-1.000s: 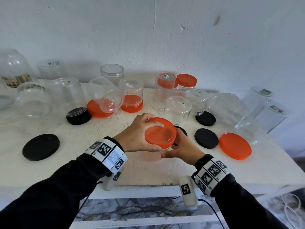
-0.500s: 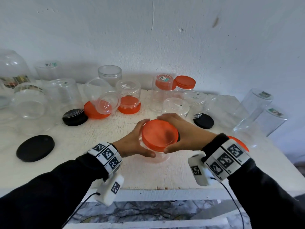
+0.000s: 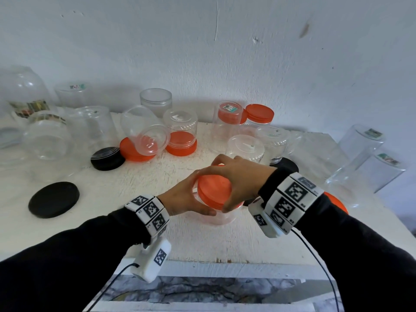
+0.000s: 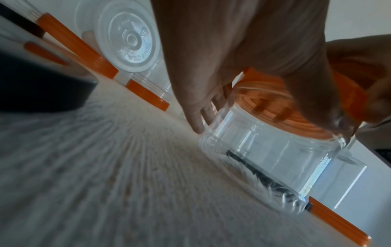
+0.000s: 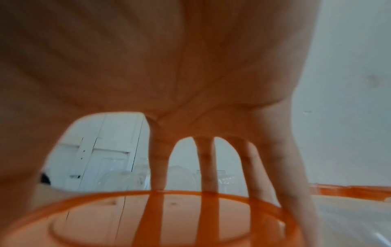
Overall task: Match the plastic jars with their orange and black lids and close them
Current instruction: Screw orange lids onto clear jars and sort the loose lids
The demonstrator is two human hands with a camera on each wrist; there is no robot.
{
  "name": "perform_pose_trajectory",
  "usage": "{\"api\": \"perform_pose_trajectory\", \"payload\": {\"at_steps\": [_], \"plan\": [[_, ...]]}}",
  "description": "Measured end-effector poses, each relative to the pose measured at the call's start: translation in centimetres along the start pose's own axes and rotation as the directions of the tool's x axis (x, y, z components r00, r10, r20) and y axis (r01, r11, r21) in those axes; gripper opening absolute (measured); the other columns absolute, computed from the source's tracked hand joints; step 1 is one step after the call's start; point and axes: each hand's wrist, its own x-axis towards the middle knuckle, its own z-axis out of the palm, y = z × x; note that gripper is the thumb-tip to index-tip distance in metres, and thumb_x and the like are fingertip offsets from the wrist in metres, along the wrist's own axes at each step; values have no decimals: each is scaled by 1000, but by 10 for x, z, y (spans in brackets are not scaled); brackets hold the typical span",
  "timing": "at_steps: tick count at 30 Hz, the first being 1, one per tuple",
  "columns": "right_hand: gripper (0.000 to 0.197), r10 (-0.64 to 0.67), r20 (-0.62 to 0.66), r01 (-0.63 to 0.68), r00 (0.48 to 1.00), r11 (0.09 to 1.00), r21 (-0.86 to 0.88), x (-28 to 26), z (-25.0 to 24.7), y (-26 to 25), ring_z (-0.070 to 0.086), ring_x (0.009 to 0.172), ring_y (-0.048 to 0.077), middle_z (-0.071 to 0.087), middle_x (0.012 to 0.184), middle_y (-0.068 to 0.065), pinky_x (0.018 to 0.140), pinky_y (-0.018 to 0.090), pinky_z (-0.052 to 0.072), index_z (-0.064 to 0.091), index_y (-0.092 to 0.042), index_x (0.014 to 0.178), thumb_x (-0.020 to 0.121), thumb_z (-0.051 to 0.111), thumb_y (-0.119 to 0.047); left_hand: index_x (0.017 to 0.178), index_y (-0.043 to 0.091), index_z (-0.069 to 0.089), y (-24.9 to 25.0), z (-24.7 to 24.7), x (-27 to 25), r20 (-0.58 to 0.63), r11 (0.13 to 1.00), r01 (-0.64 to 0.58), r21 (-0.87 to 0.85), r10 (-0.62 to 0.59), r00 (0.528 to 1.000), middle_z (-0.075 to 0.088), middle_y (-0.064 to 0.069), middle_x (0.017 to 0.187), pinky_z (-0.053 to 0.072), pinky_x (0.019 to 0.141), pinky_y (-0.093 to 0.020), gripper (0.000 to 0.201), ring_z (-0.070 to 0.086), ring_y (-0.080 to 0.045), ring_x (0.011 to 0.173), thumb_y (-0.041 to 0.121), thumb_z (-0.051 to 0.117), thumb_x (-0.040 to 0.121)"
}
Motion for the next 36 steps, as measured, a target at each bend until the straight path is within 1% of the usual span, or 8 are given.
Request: {"api": "perform_pose_trajectory", "payload": {"at_steps": [8, 13, 17, 22, 26, 29, 32, 36], "plan": [[95, 140, -84, -148, 987, 984, -100, -1, 4, -7, 49, 115, 30, 39, 133, 8, 87, 37, 42, 24, -31, 143, 66, 55, -78, 127, 38, 31, 0, -1, 0, 25, 999, 16, -44, -15, 1000, 46, 10, 131, 38, 107, -40, 108, 44, -11, 125, 47, 89, 35], [97, -30, 107, 28, 994, 999, 20, -3, -6, -1, 30, 130, 27, 15, 149, -6, 99, 46, 41, 11, -48, 142, 69, 76, -45, 131, 31, 30, 2, 0, 0, 2, 1000, -9, 24, 9, 1000, 46, 12, 128, 39, 106, -39, 103, 44, -10, 122, 38, 86, 45], [88, 11, 14, -10, 1000, 999, -49, -2, -4, -6, 45, 115, 25, 33, 135, -3, 86, 36, 47, 22, -48, 139, 67, 72, -54, 135, 31, 31, 0, -1, 0, 8, 1000, -22, 5, 22, 1000, 46, 9, 132, 38, 106, -39, 107, 43, -10, 125, 41, 86, 43], [84, 121, -134, -140, 984, 980, -142, 0, 4, -15, 51, 107, 28, 46, 123, 7, 74, 32, 39, 34, -27, 139, 71, 55, -72, 132, 31, 31, -2, -1, 1, 18, 1000, -6, -30, 6, 1000, 49, 11, 129, 39, 104, -35, 104, 45, -9, 123, 36, 85, 43], [94, 129, -17, -130, 992, 989, -68, -5, -1, -9, 41, 126, 31, 28, 146, 6, 94, 41, 38, 14, -33, 147, 72, 53, -74, 131, 33, 29, -1, -1, 1, 19, 999, 3, -33, -2, 1000, 48, 12, 130, 40, 104, -36, 105, 45, -9, 123, 38, 86, 42], [96, -29, 123, 17, 992, 995, 96, -10, -11, 0, 22, 137, 25, 7, 153, -8, 105, 48, 36, 7, -48, 143, 72, 72, -49, 130, 33, 31, 0, 0, 1, 8, 1000, -12, -3, 12, 1000, 48, 12, 128, 41, 102, -32, 101, 46, -9, 122, 35, 87, 46], [87, -34, 102, 33, 994, 999, 11, -7, -8, 0, 30, 126, 25, 21, 144, -6, 94, 45, 45, 18, -52, 139, 73, 73, -41, 132, 29, 33, -2, 0, 1, -5, 1000, -25, 8, 25, 1000, 47, 13, 126, 40, 100, -29, 96, 44, -11, 122, 22, 88, 53], [85, 105, -49, -112, 993, 981, -160, -5, -1, -9, 47, 115, 29, 38, 132, 4, 82, 36, 41, 24, -35, 143, 73, 54, -72, 134, 31, 30, -3, -1, 1, 12, 1000, -1, -14, 1, 1000, 47, 10, 131, 38, 106, -39, 107, 44, -10, 124, 39, 87, 43]]}}
